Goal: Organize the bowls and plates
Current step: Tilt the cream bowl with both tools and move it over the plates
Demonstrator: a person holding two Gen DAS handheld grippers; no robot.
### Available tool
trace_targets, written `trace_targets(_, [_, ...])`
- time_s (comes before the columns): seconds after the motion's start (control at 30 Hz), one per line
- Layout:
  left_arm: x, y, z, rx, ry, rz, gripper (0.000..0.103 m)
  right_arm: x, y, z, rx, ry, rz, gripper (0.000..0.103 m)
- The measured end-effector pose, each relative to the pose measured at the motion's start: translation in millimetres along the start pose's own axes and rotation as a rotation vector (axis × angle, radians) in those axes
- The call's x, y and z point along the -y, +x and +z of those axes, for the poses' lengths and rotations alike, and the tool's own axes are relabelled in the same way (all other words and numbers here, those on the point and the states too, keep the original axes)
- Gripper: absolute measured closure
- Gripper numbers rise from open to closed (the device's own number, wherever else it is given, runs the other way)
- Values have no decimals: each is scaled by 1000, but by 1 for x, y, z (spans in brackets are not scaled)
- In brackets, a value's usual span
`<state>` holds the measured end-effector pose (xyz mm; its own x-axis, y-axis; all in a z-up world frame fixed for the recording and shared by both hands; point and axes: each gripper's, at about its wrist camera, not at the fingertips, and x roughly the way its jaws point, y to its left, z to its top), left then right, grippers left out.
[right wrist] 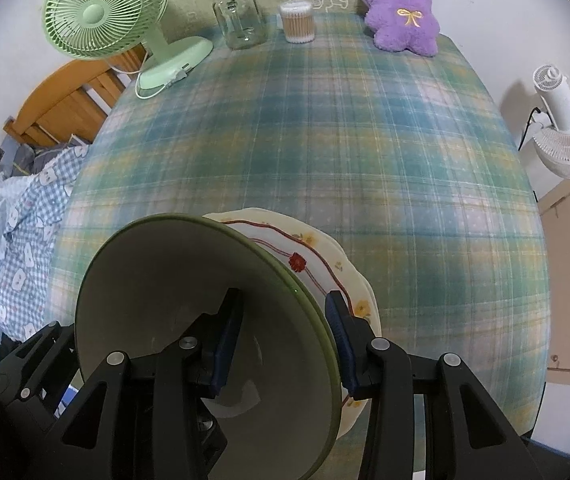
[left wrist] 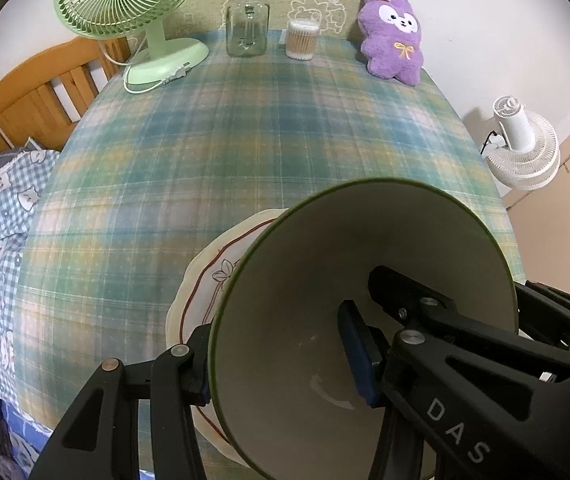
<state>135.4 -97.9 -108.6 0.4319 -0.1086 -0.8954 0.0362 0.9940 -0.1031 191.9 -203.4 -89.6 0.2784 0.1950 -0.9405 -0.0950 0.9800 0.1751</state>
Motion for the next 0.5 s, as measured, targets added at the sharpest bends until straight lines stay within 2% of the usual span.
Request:
trace_targets(0.3, [-8,-4,-5,-19,-30,19,52,-8,2,-3,-16,-29,34,57])
trace_targets(0.5, [-9,0,-4,-7,-36,30,53,-10,7,0,-9,-37,22,57])
